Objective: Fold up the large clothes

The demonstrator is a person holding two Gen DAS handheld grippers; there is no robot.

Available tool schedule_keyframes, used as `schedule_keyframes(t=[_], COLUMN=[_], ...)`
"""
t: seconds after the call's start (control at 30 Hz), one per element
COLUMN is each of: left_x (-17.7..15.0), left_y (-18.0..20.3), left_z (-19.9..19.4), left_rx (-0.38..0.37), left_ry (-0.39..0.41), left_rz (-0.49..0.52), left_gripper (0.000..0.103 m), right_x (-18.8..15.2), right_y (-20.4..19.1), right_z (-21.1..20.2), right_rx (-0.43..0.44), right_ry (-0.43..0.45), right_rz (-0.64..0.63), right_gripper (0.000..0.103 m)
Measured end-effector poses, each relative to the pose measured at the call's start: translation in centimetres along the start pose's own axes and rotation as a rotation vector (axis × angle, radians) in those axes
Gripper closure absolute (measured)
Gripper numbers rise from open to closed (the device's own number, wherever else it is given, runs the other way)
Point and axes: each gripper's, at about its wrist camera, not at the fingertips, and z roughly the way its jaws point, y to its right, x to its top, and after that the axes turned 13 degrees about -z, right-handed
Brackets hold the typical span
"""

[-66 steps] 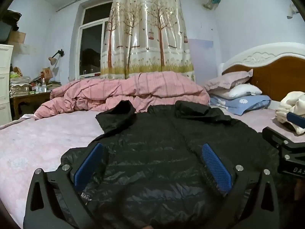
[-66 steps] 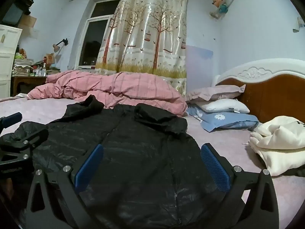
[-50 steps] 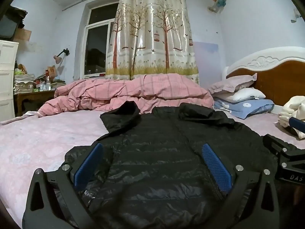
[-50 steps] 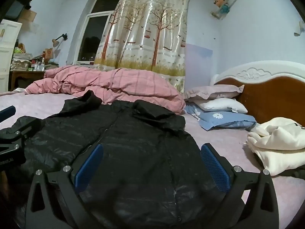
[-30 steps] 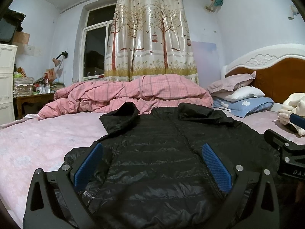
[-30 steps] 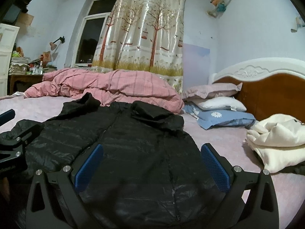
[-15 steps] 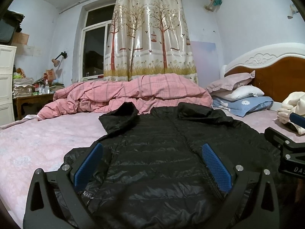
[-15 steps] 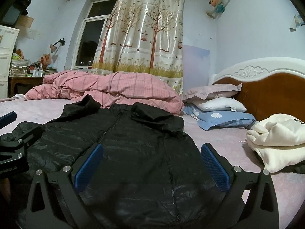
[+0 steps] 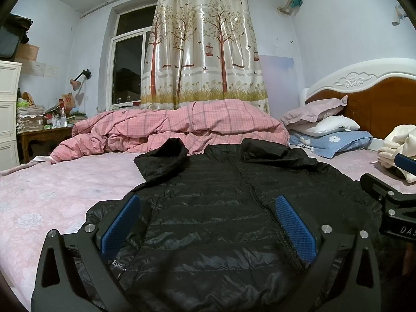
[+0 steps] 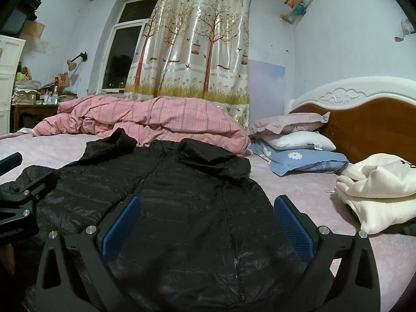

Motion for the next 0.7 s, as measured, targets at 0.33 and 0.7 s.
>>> schedule_keyframes(t=[0.33, 0.7], left_x=[-0.09, -0.23], left_y=[-0.02, 0.09], left_z=[0.08, 0.21], left_rx=[0.000, 0.001], left_ry=[-0.002, -0.010], left_rz=[0.000, -0.001], left_gripper=[0.000, 0.000], right_x=[0.09, 0.02], right_y=[0.05, 0.05], right_z=[-0.02, 0.02], right_rx=[-0.010, -0.009], right_ry=[0.006, 0.005], right_rz=[-0.015, -0.016], right_gripper=[0.001, 0.001])
